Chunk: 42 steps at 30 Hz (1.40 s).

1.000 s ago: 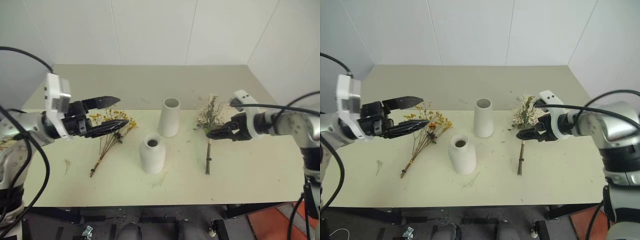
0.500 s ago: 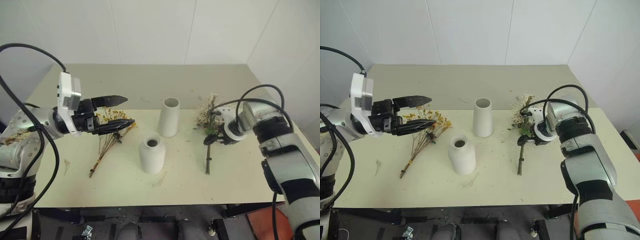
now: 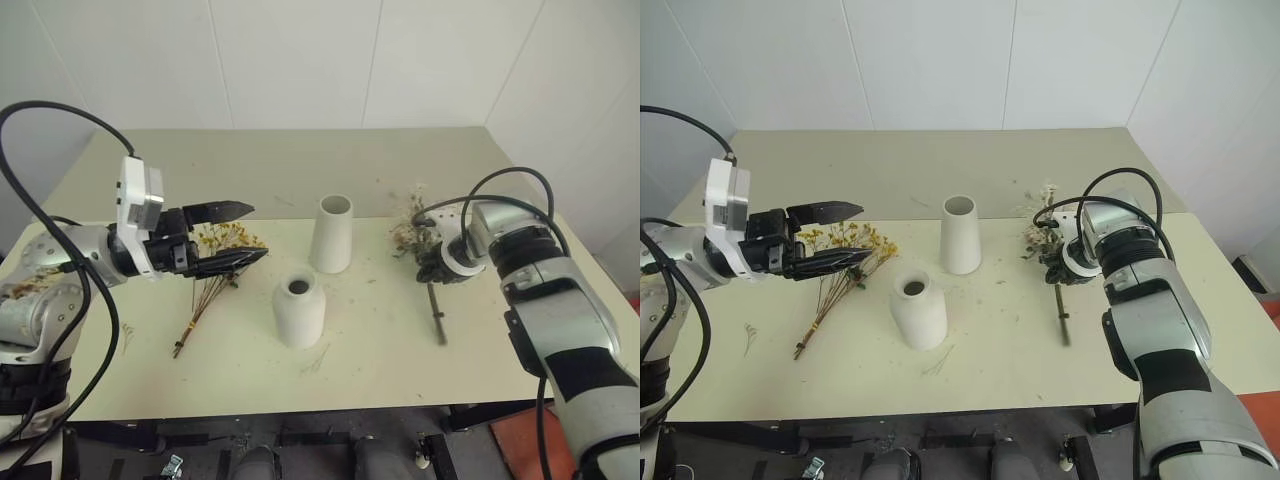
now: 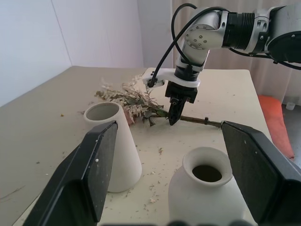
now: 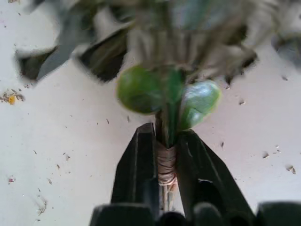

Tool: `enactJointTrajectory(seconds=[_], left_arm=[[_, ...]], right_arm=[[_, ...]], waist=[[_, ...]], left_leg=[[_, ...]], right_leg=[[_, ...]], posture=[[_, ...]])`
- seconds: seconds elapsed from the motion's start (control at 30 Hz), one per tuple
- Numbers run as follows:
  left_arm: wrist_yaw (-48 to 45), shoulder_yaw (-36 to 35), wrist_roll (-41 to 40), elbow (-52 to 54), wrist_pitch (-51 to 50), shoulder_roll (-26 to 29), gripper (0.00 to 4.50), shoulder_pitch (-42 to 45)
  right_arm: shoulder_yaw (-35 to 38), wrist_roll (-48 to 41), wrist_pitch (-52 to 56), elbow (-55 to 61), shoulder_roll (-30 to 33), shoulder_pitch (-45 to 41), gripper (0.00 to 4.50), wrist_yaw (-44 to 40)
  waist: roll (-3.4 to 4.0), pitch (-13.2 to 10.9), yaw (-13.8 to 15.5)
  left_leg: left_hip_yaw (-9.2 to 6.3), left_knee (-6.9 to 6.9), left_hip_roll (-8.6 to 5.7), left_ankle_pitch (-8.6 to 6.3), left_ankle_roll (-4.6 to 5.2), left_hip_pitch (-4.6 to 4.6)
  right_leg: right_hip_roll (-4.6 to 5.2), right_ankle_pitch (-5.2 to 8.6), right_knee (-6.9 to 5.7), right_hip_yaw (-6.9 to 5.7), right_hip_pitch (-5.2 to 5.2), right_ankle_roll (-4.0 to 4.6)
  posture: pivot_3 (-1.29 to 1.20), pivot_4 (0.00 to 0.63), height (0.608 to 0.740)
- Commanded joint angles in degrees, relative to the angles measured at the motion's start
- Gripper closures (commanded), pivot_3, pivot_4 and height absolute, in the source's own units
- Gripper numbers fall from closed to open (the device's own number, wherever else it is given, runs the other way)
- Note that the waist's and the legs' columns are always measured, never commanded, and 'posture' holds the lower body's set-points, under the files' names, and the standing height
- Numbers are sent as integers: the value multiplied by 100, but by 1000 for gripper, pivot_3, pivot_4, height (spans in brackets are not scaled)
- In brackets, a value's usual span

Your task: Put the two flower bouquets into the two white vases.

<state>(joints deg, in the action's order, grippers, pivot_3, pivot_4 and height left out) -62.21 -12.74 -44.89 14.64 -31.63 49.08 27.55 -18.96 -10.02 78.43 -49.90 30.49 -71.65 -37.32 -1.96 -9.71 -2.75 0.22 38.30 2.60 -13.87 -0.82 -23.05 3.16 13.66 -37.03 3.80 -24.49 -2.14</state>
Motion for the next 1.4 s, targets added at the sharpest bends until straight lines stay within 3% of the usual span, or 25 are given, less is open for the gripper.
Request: enactJointTrajectory(seconds=[0.03,0.23,0.4,0.57,0.93,1.4], left_arm=[[38,-230,-113,209,-57,89,703,-37],[88,-382,-189,234,-257,174,703,-170],[196,-583,-182,250,-420,293,703,-356],[608,-781,-90,255,-490,308,703,-508],[1417,-856,-75,440,-957,328,703,-564],[1600,-1218,-212,817,-1152,375,703,-910]], right_arm=[[473,7,245,503,315,65,4286,152],[2440,-367,-79,2110,602,304,4286,774],[3200,-663,-1329,4138,370,1074,4286,888],[3700,-1121,-1849,5019,-343,1217,4286,1114],[3235,-1180,-3547,4646,-1336,697,4286,1389],[2941,-1369,-3875,4270,-1771,667,4286,1352]], waist=[[0,0,9],[2,-2,39],[2,-2,5],[3,-2,-26],[6,-4,16],[7,-4,10]], left_leg=[[0,0,0,0,0,-1],[-3,-1,-2,0,0,-14],[-4,-5,2,0,0,-9],[-3,-4,3,0,0,-2],[-4,-4,2,0,0,-6],[-3,-5,3,0,-1,-7]], right_leg=[[0,0,0,0,0,0],[3,0,4,-5,-10,-1],[-1,0,3,-5,-9,-1],[-2,0,-7,0,-9,0],[2,-1,-5,-4,-10,0],[2,-1,-6,-6,-12,2]], posture=[[0,150,740],[0,150,740],[0,150,740],[0,150,740],[0,150,740],[0,150,740]])
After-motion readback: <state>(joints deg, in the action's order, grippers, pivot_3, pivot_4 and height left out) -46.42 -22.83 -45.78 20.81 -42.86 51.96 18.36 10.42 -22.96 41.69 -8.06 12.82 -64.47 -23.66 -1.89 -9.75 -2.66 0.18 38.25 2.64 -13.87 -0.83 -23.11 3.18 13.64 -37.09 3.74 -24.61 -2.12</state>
